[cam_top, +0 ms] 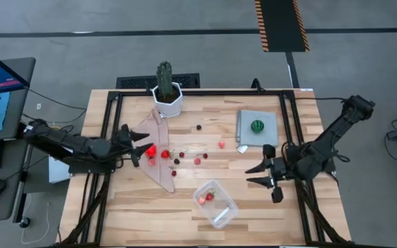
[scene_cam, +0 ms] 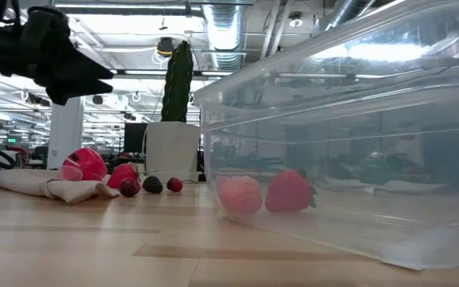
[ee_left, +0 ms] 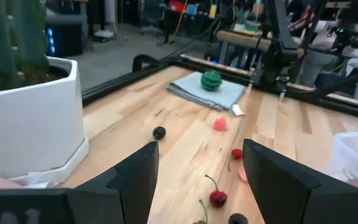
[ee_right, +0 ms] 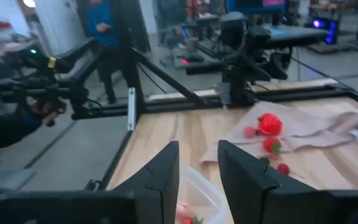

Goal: Pick and placing Produce into tupperware
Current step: Put the strawberry into the transparent bin

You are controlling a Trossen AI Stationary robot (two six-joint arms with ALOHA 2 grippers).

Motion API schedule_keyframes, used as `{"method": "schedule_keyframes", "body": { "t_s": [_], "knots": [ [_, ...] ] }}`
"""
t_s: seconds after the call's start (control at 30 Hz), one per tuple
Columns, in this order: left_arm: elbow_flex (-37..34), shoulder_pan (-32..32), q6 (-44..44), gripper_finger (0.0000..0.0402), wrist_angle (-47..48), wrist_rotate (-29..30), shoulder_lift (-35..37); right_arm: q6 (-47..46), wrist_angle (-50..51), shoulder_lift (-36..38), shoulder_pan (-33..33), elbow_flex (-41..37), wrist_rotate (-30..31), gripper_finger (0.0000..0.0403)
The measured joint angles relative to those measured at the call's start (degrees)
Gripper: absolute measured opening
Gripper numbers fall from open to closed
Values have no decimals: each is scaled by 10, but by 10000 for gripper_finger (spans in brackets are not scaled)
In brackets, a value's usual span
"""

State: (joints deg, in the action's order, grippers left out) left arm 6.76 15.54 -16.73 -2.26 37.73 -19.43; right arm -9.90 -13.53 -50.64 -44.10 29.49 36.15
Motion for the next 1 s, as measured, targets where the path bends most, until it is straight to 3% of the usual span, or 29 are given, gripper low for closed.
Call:
{"method": "schedule_keyframes", "body": {
  "t_s": [0.1,0.33,0.4,0.47,0.57,0.67,0.83,1.0],
  "knots": [
    [26,-31,-1,222,4,-26,-51,24,-53,17,-2,-36,-18,133],
    [67,-101,-1,222,-24,-148,-171,42,-125,81,-3,-131,-18,134],
    [68,-107,2,222,-54,-149,-194,54,-103,105,6,-152,9,133],
    [69,-108,-1,222,-67,-137,-210,-9,-76,124,13,-169,27,132],
    [69,-108,-16,222,-69,-91,-225,-31,-69,141,15,-192,-15,133],
    [68,-109,-18,222,-77,-56,-237,-21,-85,151,31,-216,-15,134],
    [68,-128,-7,222,-120,-132,-252,4,-111,169,91,-258,-27,132],
    [68,-160,-2,222,-126,-173,-273,20,-143,191,176,-291,-141,134]
  ]
}}
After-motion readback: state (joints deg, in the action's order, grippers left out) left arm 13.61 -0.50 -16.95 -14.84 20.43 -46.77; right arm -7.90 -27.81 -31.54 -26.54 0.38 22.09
